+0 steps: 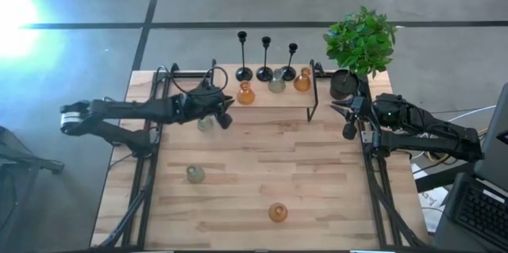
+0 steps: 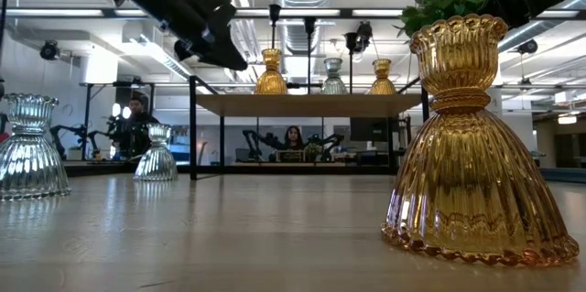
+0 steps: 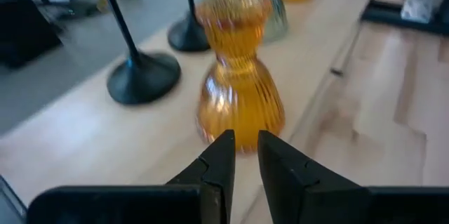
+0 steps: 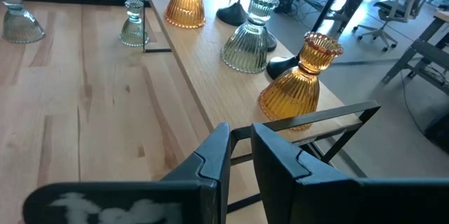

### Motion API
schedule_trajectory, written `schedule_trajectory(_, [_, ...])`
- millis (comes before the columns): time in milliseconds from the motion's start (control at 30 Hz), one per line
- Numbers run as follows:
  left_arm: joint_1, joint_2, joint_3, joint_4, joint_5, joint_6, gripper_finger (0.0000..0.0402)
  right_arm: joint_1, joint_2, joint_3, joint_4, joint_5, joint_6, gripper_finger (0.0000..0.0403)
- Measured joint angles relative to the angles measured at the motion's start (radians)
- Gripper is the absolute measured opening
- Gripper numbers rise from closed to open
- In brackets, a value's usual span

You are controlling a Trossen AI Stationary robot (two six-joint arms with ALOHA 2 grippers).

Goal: Pick & Place candle stick holders
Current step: Put the left yellow candle holder on the shelf

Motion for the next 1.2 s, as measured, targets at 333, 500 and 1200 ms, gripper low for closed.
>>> schedule_trajectory(333, [0.000,0.097,-0.011,0.196,-0.003,0.032,0.0067,0.000,0.000,0.000,0.000,0.000,0.000,0.0052])
schedule_trajectory(500, [0.000,0.126,0.012,0.207,-0.003,0.042,0.0067,0.000,0.000,0.000,0.000,0.000,0.000,0.0052])
schedule_trajectory(1200, [0.008,0.266,0.099,0.276,-0.027,0.102,0.0067,0.000,0.000,0.000,0.000,0.000,0.000,0.0052])
